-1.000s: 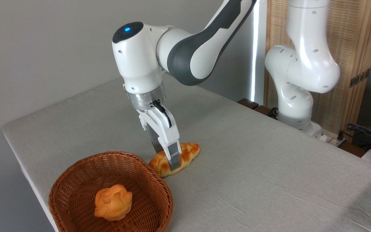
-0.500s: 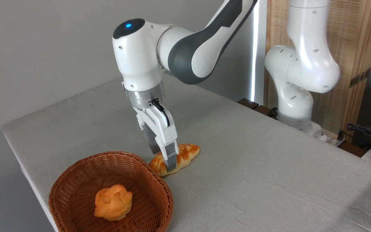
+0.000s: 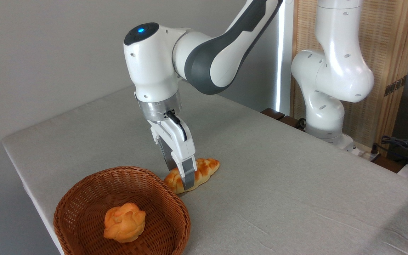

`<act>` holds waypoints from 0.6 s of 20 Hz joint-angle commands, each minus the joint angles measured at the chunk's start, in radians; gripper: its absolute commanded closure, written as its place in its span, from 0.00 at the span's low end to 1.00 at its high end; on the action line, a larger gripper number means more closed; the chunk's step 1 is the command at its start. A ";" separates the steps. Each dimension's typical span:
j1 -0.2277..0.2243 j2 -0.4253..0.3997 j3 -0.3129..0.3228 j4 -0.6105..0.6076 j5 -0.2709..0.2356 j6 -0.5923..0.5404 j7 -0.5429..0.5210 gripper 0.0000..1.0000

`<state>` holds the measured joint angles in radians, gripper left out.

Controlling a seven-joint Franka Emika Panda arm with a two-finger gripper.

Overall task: Put bread into the basket
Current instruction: 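Close the gripper around the middle of the braided roll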

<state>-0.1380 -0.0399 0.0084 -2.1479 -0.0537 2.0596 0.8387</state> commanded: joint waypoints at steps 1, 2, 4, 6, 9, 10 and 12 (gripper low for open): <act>-0.005 0.001 0.005 -0.009 0.008 0.010 0.019 0.00; -0.005 0.009 0.005 -0.009 0.008 0.007 0.019 0.00; -0.008 0.027 0.001 -0.014 0.008 0.008 0.019 0.00; -0.008 0.032 -0.001 -0.014 0.008 0.010 0.019 0.03; -0.008 0.031 -0.001 -0.012 0.009 0.011 0.028 0.37; -0.008 0.029 -0.001 -0.012 0.009 0.011 0.042 0.46; -0.008 0.028 -0.001 -0.010 0.008 0.010 0.051 0.57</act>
<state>-0.1423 -0.0057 0.0053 -2.1581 -0.0527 2.0607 0.8606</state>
